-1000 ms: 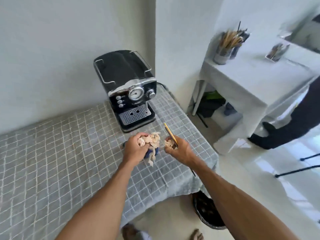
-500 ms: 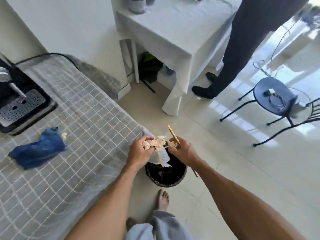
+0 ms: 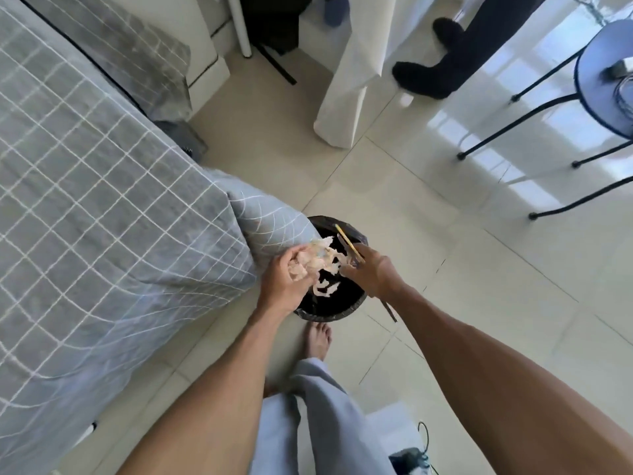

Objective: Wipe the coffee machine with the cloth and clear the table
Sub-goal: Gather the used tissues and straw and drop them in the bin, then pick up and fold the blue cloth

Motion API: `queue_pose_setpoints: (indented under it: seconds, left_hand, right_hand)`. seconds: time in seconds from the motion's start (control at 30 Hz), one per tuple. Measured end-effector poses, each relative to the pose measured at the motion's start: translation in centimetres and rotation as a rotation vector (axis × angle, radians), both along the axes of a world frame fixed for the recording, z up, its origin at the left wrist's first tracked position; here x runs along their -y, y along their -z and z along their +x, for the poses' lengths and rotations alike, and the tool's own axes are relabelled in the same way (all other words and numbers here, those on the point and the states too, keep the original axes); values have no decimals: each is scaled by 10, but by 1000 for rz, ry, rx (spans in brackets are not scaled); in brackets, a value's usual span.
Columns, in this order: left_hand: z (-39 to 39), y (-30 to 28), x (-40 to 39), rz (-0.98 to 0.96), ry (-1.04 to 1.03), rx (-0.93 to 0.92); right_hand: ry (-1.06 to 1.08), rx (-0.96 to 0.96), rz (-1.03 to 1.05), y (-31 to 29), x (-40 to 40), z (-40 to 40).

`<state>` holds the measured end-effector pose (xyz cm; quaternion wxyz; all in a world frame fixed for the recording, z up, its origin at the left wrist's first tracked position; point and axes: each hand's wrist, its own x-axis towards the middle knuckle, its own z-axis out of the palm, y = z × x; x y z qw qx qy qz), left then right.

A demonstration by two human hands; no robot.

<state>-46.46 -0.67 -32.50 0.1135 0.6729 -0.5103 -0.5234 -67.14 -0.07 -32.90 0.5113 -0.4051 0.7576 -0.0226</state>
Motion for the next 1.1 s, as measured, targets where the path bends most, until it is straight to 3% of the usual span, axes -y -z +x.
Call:
queue_pose_setpoints:
  seconds: [0.1,0.2,0.3,0.47,0.8,0.9,1.1]
  left_hand:
    - [-3,27,-3,38,-16,-25]
    - [-5,37,-6,95,-61,-58]
    - [-7,40,-10,140,-87,-84]
    - [-10,17,-16,152,-119,-116]
    - [26,-115,5,-39,-83,-87]
    - [50,-166,9,-166,-82,-93]
    - [144,-266,-5,-347,-221,-91]
  right_hand:
    - [105,117,108,29,4,1]
    - [87,51,89,45,2,1]
    - [140,79,102,44,-6,1]
    - [35,23,136,20,-14,-5]
    - [-32,101,-195,-117,22,35]
    - [-9,150,-326,-161,39,70]
    - [-230,183,-543,-268,52,175]
